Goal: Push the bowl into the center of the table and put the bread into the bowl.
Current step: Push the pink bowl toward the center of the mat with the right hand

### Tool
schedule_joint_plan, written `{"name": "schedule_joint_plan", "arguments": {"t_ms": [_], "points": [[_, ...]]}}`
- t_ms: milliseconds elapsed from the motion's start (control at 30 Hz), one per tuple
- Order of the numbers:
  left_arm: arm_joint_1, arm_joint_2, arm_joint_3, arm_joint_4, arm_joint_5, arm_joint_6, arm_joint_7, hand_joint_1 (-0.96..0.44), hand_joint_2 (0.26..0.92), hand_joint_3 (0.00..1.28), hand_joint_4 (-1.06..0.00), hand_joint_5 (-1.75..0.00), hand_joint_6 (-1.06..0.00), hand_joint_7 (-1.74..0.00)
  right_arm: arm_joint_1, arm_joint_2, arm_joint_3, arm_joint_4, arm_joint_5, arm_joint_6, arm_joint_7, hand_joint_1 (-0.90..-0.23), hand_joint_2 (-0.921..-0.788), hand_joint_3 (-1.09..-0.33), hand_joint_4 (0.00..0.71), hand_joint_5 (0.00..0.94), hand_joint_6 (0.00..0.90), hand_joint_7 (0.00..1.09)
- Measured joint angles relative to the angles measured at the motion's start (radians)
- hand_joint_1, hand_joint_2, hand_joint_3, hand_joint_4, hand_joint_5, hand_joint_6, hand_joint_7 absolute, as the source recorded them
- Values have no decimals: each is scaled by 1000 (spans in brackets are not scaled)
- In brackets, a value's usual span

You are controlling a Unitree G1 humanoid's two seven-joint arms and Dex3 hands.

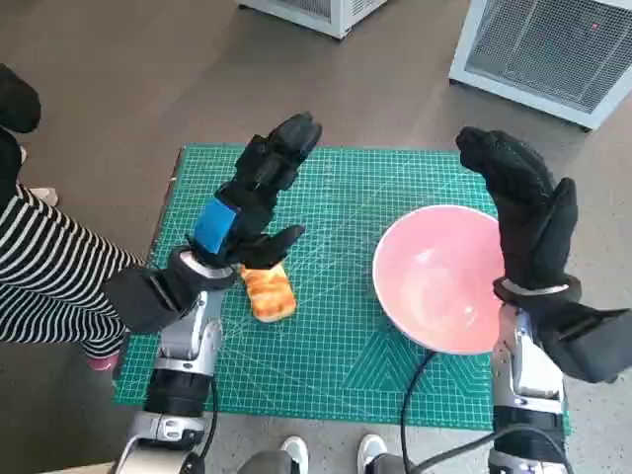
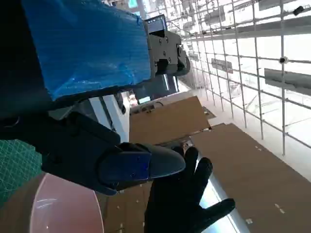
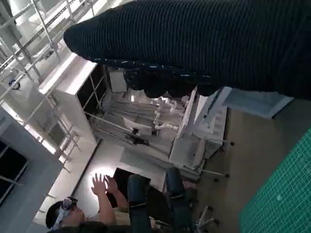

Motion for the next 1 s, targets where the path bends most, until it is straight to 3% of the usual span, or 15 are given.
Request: {"name": "schedule_joint_plan", "arguments": {"t_ms": [1000], "points": [[-1,0,6,0,-9,5,-6,-553,851,484,1,-158,1,-390,0,-2,-3,0,-1,-1,5,-688,-921,-688,169,0,62,479]]}}
